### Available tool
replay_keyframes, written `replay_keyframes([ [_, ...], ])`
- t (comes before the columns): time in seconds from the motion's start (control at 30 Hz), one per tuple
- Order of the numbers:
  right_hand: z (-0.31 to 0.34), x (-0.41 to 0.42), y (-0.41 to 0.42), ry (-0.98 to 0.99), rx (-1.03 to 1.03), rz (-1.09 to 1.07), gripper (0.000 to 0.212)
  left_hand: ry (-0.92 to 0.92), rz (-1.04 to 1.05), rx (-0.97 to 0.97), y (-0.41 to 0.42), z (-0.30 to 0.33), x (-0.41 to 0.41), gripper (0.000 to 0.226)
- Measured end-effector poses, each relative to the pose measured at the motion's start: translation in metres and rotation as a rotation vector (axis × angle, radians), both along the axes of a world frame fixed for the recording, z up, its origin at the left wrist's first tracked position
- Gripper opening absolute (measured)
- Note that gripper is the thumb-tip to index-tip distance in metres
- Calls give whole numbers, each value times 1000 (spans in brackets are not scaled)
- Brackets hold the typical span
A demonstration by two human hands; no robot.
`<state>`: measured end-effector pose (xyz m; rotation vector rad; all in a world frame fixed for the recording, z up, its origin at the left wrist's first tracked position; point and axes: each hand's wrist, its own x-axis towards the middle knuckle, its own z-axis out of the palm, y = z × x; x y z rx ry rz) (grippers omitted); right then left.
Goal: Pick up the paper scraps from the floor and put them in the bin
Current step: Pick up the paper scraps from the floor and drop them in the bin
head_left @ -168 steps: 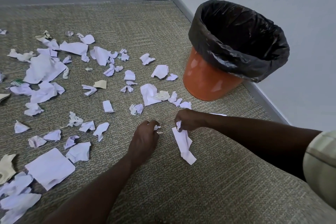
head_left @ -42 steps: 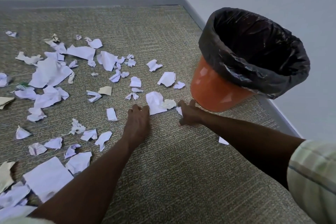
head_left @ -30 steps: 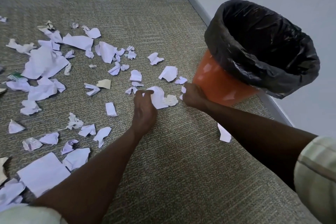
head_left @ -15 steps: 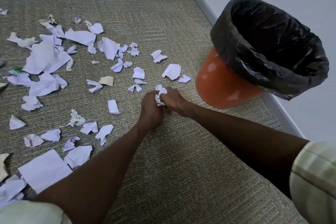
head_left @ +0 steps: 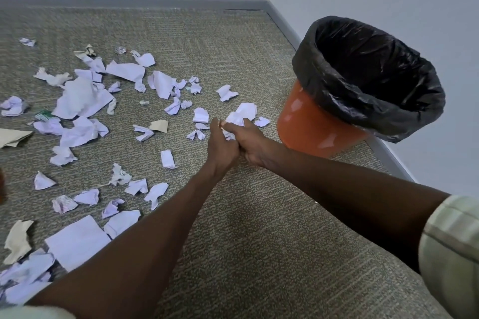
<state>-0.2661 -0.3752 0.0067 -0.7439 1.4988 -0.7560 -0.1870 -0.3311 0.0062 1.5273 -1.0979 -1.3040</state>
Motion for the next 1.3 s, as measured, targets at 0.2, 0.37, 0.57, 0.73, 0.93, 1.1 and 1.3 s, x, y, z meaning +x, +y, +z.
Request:
replay_keyframes([
  [0.2,47,2,0,-3,-161,0,28,405,268,105,-14,27,12,41],
  [0.37,106,7,-15,197,-385,48,21,755,315,73,-26,55,20,58],
  [0.57,181,-22,-28,435,-746,-68,35,460,134,-15,-31,66,10,33],
  [0.73,220,-84,-42,992,-914,-249,28,-55,30,38,-17,25,21,26],
  [0.93,209,-157,-46,1196,-611,-232,20,-320,-107,94,1,-3,41,21],
  [1.1,202,-170,-48,1126,-252,-23,103,-435,-165,66,0,-13,44,30],
  [1.3,208,-149,-39,1239,-677,-131,51,-490,-229,24,0,-18,31,35],
])
